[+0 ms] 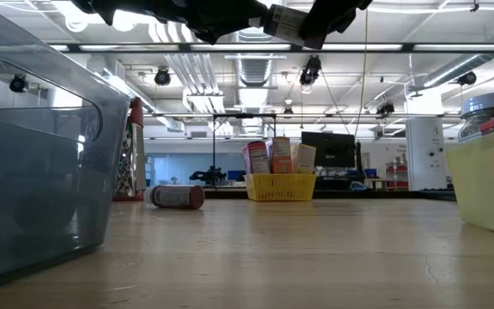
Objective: Pick & Place Kitchen Items
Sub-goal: Put the large violet food coloring bottle into the black bin
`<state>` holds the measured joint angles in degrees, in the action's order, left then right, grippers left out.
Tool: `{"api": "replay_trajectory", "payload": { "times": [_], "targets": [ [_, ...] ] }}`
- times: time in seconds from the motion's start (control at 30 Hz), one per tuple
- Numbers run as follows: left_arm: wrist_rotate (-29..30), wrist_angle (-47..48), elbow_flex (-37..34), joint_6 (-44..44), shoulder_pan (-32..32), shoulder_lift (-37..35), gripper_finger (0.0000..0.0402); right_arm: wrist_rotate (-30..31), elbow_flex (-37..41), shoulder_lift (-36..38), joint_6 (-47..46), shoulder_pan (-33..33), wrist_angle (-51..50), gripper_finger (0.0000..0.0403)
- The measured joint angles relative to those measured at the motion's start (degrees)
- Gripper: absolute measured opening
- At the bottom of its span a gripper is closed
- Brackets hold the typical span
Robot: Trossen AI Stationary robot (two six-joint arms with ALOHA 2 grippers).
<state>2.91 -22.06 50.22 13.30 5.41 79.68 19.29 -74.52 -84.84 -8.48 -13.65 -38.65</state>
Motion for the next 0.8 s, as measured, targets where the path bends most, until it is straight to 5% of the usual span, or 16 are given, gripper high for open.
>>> {"api": "replay_trajectory", "payload": {
  "times": [0.5,0.8],
  "targets": [
    [-0.2,0.6,0.0,-0.4,0.0,0.0,0.0124,0.2,0.0,0.1,-2.5,0.0,-2.6,0.0225],
    [-0.3,11.2,1.2,-2.7,0.0,-3.0,0.0125,0.3,-0.2,4.5,-11.6,0.0,-24.3,0.0301]
  ]
}}
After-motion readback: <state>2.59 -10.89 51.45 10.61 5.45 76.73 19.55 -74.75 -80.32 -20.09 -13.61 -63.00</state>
